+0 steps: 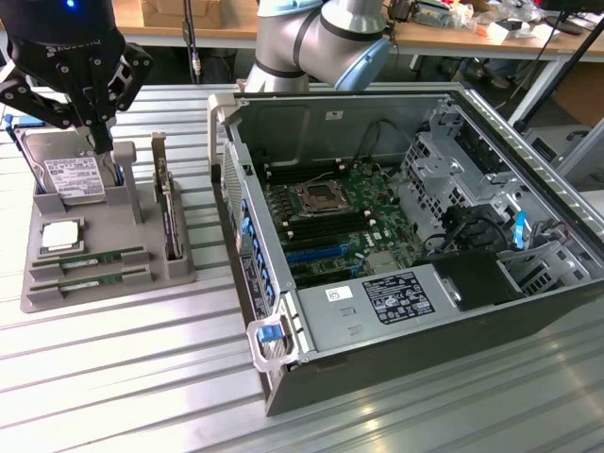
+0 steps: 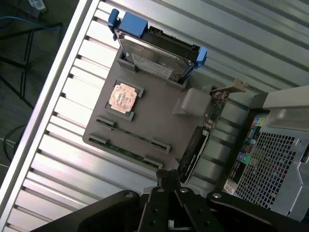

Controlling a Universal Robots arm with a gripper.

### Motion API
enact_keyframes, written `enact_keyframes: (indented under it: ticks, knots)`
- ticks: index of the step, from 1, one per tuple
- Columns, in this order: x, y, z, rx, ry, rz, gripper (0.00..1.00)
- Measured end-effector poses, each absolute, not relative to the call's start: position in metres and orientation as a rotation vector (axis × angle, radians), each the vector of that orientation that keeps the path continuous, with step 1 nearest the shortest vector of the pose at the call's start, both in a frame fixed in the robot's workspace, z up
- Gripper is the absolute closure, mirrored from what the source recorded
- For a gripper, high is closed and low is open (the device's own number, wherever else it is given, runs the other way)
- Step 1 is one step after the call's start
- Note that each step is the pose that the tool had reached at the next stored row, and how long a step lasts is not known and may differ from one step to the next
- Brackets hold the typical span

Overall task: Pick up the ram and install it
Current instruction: 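Pick up the ram and move it above insertion slot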

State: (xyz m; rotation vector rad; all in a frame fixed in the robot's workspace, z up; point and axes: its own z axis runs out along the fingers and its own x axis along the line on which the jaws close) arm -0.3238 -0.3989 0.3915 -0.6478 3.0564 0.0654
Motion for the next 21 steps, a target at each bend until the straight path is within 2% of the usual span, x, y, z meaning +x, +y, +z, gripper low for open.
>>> enact_keyframes:
  ticks: [21]
  knots:
    - [-0.3238, -0.3989, 0.3916, -0.824, 3.016, 0.064, 0.89]
